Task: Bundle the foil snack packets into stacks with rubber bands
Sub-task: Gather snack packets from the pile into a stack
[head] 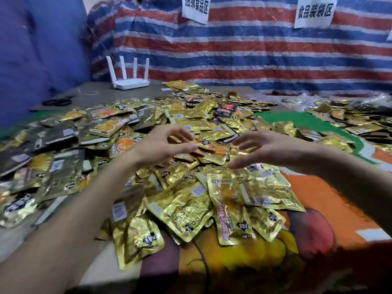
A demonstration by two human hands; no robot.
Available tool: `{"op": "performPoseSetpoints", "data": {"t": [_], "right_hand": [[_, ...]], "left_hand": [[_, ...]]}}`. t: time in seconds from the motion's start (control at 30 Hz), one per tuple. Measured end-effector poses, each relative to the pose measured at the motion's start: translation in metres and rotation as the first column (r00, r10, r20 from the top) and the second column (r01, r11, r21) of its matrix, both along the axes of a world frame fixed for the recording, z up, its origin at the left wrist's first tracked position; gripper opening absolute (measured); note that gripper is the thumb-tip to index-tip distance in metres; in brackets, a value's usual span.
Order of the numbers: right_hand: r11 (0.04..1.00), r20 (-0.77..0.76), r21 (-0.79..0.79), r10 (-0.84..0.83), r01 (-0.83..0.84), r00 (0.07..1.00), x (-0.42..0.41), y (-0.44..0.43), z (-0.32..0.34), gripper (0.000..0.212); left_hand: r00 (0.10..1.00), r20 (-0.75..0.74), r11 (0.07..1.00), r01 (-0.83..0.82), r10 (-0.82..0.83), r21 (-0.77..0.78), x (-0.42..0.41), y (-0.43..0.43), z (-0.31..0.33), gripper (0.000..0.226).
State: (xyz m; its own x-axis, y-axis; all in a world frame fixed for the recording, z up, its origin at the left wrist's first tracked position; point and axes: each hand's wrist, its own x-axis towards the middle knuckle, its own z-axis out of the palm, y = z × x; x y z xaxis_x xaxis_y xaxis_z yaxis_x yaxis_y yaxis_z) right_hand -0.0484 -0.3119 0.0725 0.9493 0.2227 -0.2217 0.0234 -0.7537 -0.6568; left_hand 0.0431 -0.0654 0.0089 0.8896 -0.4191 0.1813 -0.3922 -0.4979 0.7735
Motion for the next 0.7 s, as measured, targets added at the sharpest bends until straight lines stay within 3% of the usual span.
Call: {"op": "performPoseSetpoints", "data": {"t": [0.1, 0.17, 0.27, 0.37, 0.43, 0.53, 0.7], "right_hand": [[0.919, -0.036, -0.278, 0.281, -0.279, 0.959, 0.012, 0.004, -0.022, 0.113], [0.846, -0.023, -0.377, 0.399, -0.378, 0.917, 0.022, 0.003, -0.036, 0.126], [0.751, -0.049, -0.52, 0.449, -0.407, 0.892, 0.036, 0.006, -0.053, 0.138], [0.761, -0.083, -0.549, 0.362, -0.346, 0.929, 0.043, 0.01, -0.056, 0.145], [0.764, -0.054, -0.578, 0.316, -0.288, 0.947, 0.045, 0.011, -0.055, 0.146], [0.797, -0.006, -0.569, 0.244, -0.204, 0.97, 0.049, 0.009, -0.054, 0.125], [0.977, 0.108, -0.2, 0.094, -0.071, 0.99, 0.053, 0.007, -0.059, 0.066]], "left_hand": [[0.999, -0.015, 0.978, -0.041, 0.045, 0.206, -0.016, 0.005, 0.011, 0.062], [0.994, -0.076, 0.908, -0.041, 0.079, 0.416, -0.031, -0.001, 0.013, 0.082], [0.969, -0.156, 0.74, -0.037, 0.19, 0.671, -0.054, -0.021, 0.006, 0.113], [0.962, -0.128, 0.636, -0.056, 0.24, 0.77, -0.069, -0.042, -0.001, 0.097], [0.963, -0.109, 0.643, -0.078, 0.246, 0.762, -0.069, -0.049, -0.004, 0.084], [0.943, -0.163, 0.745, -0.115, 0.289, 0.657, -0.062, -0.05, -0.005, 0.063], [0.895, -0.251, 0.868, -0.234, 0.368, 0.439, -0.051, -0.043, -0.007, 0.051]]}}
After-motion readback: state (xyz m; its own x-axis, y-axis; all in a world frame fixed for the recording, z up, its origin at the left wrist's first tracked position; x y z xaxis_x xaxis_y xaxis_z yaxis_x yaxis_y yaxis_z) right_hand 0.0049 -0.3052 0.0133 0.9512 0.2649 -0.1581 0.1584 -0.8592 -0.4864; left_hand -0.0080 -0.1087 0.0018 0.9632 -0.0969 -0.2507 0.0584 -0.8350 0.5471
